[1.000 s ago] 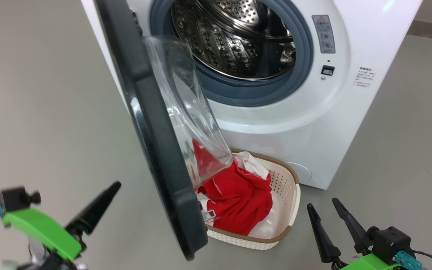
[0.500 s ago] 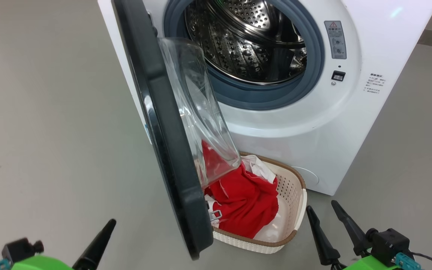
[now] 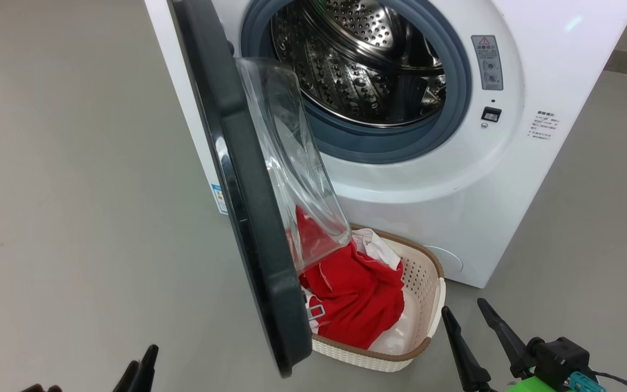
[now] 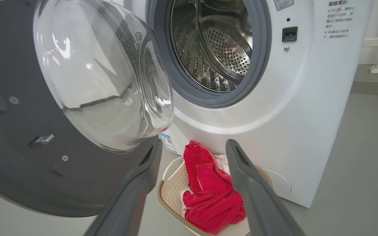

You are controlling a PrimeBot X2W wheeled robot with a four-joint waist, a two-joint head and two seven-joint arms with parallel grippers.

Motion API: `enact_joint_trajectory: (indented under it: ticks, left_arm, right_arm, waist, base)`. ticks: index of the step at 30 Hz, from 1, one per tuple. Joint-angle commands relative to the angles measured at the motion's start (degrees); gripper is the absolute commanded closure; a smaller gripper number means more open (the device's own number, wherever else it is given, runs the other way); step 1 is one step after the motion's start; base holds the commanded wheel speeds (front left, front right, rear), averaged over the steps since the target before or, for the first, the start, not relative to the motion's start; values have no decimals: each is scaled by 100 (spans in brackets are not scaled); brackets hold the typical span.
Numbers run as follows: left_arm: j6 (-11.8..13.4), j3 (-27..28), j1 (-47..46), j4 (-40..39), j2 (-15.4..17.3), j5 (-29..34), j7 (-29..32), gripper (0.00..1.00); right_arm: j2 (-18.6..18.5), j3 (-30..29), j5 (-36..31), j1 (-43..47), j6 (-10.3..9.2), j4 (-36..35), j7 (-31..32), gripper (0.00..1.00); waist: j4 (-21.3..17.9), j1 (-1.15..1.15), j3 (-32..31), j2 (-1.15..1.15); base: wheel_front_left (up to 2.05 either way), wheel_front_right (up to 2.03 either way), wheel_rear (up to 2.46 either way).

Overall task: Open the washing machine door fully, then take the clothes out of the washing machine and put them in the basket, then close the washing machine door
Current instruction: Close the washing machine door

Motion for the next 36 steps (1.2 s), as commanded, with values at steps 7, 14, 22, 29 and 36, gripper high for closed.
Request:
enact_joint_trajectory:
  ticks: [7, 14, 22, 29, 36]
  left_arm:
    - [-38, 64, -160, 140, 207, 911, -355, 0]
    - [-38, 885, -55, 236, -181, 2457, -362, 0]
    - [-38, 1917, 254, -86, -974, 4773, -363, 0]
    - [-38, 2572, 440, -565, -1552, 6191, -364, 0]
    - [-36, 2947, 610, -911, -1867, 6959, -364, 0]
  right_arm:
    - [1, 160, 38, -18, 44, -126, -37, 0]
    - [2, 161, 37, -9, 44, -135, -37, 0]
    - [2, 140, 32, -38, 44, -145, -37, 0]
    - [2, 85, 20, -89, 44, -156, -37, 0]
    - [3, 63, 14, -124, 44, -167, -37, 0]
  waist:
    - [3, 0, -44, 0]
    - [8, 0, -46, 0]
    - [-5, 0, -3, 0]
    - [8, 0, 37, 0]
    - [-6, 0, 31, 0]
  base:
    - [0, 0, 0]
    - [0, 0, 0]
    - [0, 0, 0]
    - [0, 0, 0]
    - [0, 0, 0]
